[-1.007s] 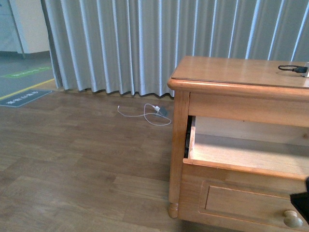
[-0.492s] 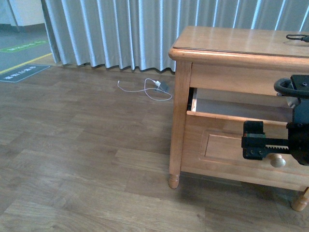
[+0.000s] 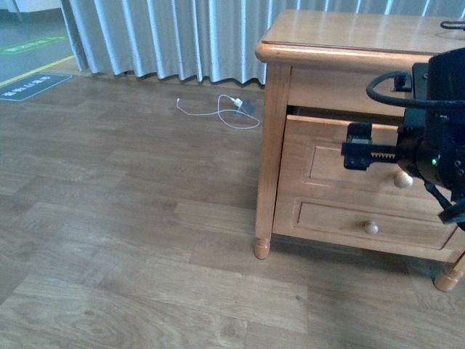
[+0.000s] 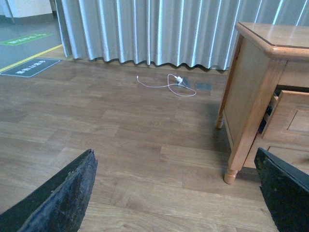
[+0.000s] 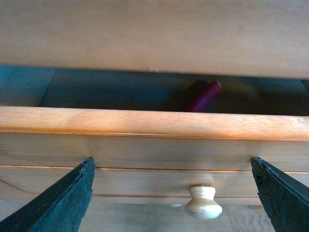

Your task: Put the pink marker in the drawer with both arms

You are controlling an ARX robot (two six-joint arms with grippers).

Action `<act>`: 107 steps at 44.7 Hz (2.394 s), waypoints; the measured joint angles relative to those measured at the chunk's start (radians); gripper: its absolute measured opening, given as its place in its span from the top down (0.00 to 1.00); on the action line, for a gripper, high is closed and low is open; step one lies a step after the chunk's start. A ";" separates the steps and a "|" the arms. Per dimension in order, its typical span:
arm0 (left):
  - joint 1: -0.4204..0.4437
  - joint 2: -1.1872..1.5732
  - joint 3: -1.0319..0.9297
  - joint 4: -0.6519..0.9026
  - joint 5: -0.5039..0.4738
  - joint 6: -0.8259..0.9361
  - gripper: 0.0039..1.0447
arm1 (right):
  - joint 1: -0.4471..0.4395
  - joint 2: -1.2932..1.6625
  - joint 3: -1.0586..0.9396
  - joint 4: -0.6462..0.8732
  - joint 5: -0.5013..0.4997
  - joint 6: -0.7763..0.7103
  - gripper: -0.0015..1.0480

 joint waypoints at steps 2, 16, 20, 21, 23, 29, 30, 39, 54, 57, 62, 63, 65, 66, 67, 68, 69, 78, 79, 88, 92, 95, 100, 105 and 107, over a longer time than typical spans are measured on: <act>0.000 0.000 0.000 0.000 0.000 0.000 0.06 | -0.005 0.014 0.019 0.002 0.005 0.001 0.08; 0.000 0.000 0.000 0.000 0.000 0.000 0.06 | -0.024 0.103 0.124 0.034 0.014 -0.011 0.08; 0.000 0.000 0.000 0.000 0.000 0.000 0.06 | -0.024 0.116 0.132 0.042 0.010 -0.021 0.08; 0.000 0.000 0.000 0.000 0.000 0.000 0.06 | -0.025 0.118 0.133 0.049 0.008 -0.024 0.08; 0.000 0.000 0.000 0.000 0.000 0.000 0.06 | -0.026 0.118 0.133 0.051 0.007 -0.028 0.08; 0.000 -0.001 0.000 0.000 0.000 0.000 0.06 | -0.032 0.105 0.103 0.064 -0.003 -0.028 0.08; 0.000 -0.001 0.000 0.000 0.000 0.000 0.06 | -0.032 0.101 0.098 0.066 -0.004 -0.028 0.08; 0.000 -0.001 0.000 0.000 0.000 0.000 0.06 | -0.042 -0.048 -0.039 0.053 -0.048 -0.014 0.08; 0.000 -0.002 0.000 0.000 0.000 0.000 0.06 | -0.010 -0.540 -0.391 -0.168 -0.163 0.033 0.08; 0.000 -0.002 0.000 0.000 0.000 0.000 0.06 | 0.005 -0.676 -0.460 -0.218 -0.173 0.027 0.08; 0.000 -0.002 0.000 0.000 0.000 0.000 0.06 | 0.032 -0.918 -0.551 -0.343 -0.177 0.029 0.08; 0.000 -0.002 0.000 0.000 0.000 0.000 0.06 | 0.039 -0.969 -0.568 -0.375 -0.175 0.031 0.08; 0.000 -0.002 0.000 0.000 0.000 0.000 0.06 | 0.058 -1.118 -0.611 -0.472 -0.168 0.036 0.08; 0.000 -0.002 0.000 0.000 0.000 0.000 0.06 | 0.066 -1.191 -0.628 -0.521 -0.162 0.040 0.08; 0.000 -0.002 0.000 0.000 0.000 0.000 0.06 | 0.070 -1.238 -0.639 -0.552 -0.159 0.042 0.08; 0.000 -0.002 0.000 0.000 0.000 0.000 0.06 | 0.076 -1.309 -0.655 -0.591 -0.155 0.050 0.08; 0.000 -0.002 0.000 0.000 0.000 0.000 0.06 | 0.082 -1.375 -0.669 -0.645 -0.147 0.059 0.08; 0.000 -0.002 0.000 0.000 0.000 0.000 0.06 | 0.094 -1.678 -0.720 -0.846 -0.111 0.092 0.08; 0.000 -0.002 0.000 0.000 0.001 0.000 0.06 | 0.094 -1.679 -0.720 -0.847 -0.111 0.093 0.08; 0.000 -0.002 0.000 0.000 0.000 0.000 0.06 | 0.074 -1.742 -0.839 -0.580 -0.102 -0.011 0.24; 0.000 -0.002 0.000 0.000 0.000 0.000 0.06 | 0.040 -1.786 -0.881 -0.505 -0.129 -0.056 0.38; 0.000 -0.002 0.000 0.000 0.000 0.000 0.06 | 0.011 -1.810 -0.904 -0.503 -0.158 -0.077 0.49; 0.000 -0.002 0.000 0.000 0.000 0.000 0.06 | -0.039 -1.854 -0.949 -0.511 -0.208 -0.092 0.75; 0.000 -0.002 0.000 0.000 0.000 0.000 0.06 | -0.146 -1.891 -0.967 -0.525 -0.328 -0.097 0.94; 0.000 -0.002 0.000 0.000 0.000 0.000 0.06 | -0.163 -1.901 -0.971 -0.528 -0.327 -0.098 0.99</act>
